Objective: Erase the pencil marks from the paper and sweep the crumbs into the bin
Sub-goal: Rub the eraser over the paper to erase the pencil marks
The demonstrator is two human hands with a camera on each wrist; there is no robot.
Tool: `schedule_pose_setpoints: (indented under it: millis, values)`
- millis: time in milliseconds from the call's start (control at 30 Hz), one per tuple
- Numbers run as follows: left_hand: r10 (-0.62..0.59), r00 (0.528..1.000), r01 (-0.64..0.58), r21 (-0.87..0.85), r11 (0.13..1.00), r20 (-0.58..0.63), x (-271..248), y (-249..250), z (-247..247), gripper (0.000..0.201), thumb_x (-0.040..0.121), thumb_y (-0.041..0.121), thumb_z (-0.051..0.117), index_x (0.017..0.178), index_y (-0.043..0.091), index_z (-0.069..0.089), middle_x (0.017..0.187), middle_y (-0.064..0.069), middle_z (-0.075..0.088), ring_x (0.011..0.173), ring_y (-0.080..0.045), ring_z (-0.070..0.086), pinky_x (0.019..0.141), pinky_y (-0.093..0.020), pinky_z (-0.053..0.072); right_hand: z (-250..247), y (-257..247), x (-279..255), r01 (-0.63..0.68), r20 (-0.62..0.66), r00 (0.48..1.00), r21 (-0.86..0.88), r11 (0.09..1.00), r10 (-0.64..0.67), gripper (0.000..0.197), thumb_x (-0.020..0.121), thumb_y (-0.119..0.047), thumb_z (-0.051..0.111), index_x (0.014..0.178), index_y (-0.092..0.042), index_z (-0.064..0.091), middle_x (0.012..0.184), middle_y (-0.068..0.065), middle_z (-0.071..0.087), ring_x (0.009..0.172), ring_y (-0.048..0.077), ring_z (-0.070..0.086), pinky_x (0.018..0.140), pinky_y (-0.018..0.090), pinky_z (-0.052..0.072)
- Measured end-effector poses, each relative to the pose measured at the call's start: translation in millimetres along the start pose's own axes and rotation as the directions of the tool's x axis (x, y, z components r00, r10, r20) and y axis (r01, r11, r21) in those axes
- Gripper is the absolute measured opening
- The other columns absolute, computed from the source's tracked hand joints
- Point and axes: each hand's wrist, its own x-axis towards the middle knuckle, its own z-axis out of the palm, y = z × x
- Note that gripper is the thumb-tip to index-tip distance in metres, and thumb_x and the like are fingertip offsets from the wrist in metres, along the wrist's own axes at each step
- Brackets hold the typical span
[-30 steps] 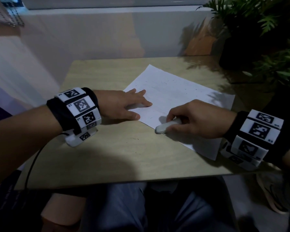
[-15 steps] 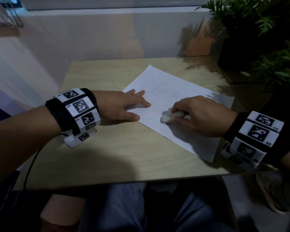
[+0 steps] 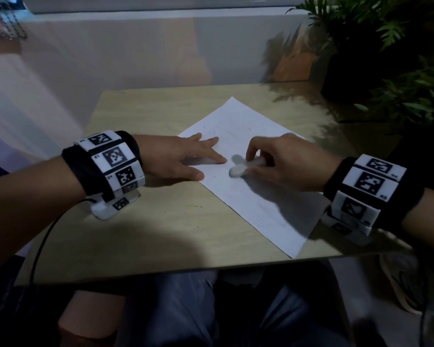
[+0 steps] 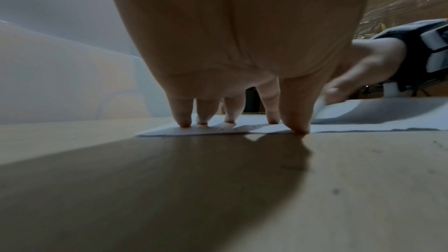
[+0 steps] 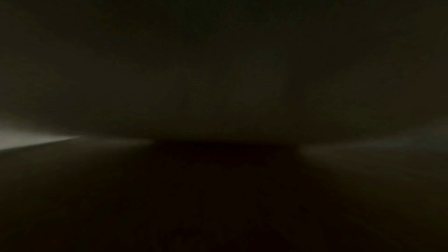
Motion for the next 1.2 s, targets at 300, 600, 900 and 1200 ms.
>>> schedule_pose_setpoints:
  millis: [300,600,900,1200]
  values:
    - [-0.011,1.0,0.011,0.011,1.0,0.009,-0.9,5.7,-1.7,0.059,0.098,0.05,0.057,0.149,0.059,0.028,0.168,0.016,-0.007,0.154,-0.011,-0.012,0.127,-0.04,0.005,4.5,-15.9,8.5,0.053,0.038,0.998,0.039,0.998,-0.055,0.067,0.067,-0.084,0.043,0.095,-0.027,0.061,0.064,-0.016,0.056,0.064,0.0,0.054,0.059,0.022,0.039]
    - [-0.067,0.997,0.068,0.029,0.997,-0.026,-1.5,5.9,-1.8,0.062,0.094,0.058,0.057,0.15,0.053,0.03,0.168,0.017,-0.006,0.155,-0.014,-0.008,0.126,-0.04,0.009,3.5,-12.7,6.4,0.049,0.001,0.999,-0.025,0.998,-0.049,0.041,0.083,-0.066,0.059,0.088,-0.026,0.061,0.065,-0.015,0.056,0.066,0.004,0.054,0.062,0.029,0.039]
    - [-0.067,0.997,0.067,-0.001,0.998,-0.05,0.2,2.3,-1.1,0.062,0.094,0.053,0.062,0.149,0.053,0.033,0.167,0.019,-0.003,0.155,-0.01,-0.011,0.126,-0.039,0.006,-1.6,-4.4,-8.5,-0.002,0.032,0.999,0.0,1.0,0.002,0.035,0.083,-0.06,0.063,0.089,-0.026,0.062,0.064,-0.015,0.057,0.064,0.004,0.055,0.06,0.028,0.039]
    - [-0.054,0.998,0.056,0.041,0.998,-0.043,2.3,-1.3,1.6,0.061,0.097,0.056,0.056,0.151,0.05,0.029,0.168,0.019,-0.006,0.154,-0.007,-0.011,0.127,-0.04,0.006,0.1,-8.0,-11.1,0.053,0.092,0.994,0.063,0.997,-0.059,0.031,0.084,-0.058,0.063,0.092,-0.027,0.063,0.061,-0.014,0.055,0.063,0.005,0.055,0.06,0.026,0.039]
